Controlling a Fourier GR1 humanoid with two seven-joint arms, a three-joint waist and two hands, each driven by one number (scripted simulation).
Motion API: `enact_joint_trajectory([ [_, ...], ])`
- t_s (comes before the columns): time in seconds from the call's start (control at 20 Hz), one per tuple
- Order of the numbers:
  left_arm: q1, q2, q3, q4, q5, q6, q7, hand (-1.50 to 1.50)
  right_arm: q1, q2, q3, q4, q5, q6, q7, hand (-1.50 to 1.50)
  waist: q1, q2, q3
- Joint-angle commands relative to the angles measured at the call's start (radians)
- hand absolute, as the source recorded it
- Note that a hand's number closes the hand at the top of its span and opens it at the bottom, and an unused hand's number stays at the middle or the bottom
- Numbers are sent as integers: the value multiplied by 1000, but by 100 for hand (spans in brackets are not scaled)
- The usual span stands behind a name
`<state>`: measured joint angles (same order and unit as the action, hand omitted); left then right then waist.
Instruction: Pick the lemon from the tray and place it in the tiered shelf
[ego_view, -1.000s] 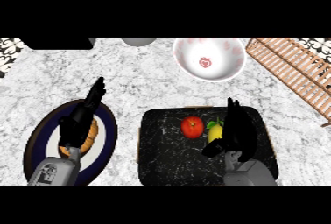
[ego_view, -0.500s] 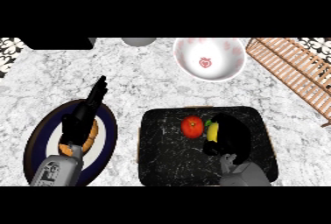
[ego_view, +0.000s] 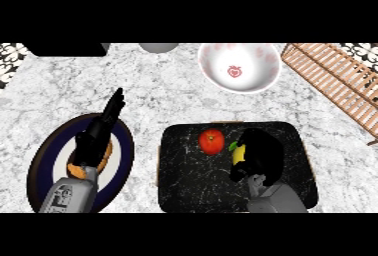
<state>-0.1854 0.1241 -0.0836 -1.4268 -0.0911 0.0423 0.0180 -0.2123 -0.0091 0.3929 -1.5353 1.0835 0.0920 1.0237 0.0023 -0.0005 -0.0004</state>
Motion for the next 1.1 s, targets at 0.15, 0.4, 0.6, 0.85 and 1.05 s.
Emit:
enact_joint_trajectory([
  [0.15, -43, 2, -18, -3, -5, -24, 14, 0, -309, 9, -247, 213, -43, -166, 273, 150, 58, 22, 2],
  [0.4, -62, 1, -22, -13, 6, -42, 25, 0, -489, 9, -390, 350, 30, -283, 306, 150, 94, 31, 1],
  [0.6, -57, -19, -45, -9, -7, -35, 19, 0, -598, 9, -448, 343, 128, -464, 253, 150, 93, 28, 1],
  [0.85, -40, -30, -34, 23, -4, -24, 3, 0, -740, 9, -457, 464, 284, -544, 312, 150, 86, 23, -2],
  [1.05, -62, -7, -27, 7, -6, -35, 30, 0, -881, 9, -513, 530, 396, -498, 389, 150, 79, 14, -2],
])
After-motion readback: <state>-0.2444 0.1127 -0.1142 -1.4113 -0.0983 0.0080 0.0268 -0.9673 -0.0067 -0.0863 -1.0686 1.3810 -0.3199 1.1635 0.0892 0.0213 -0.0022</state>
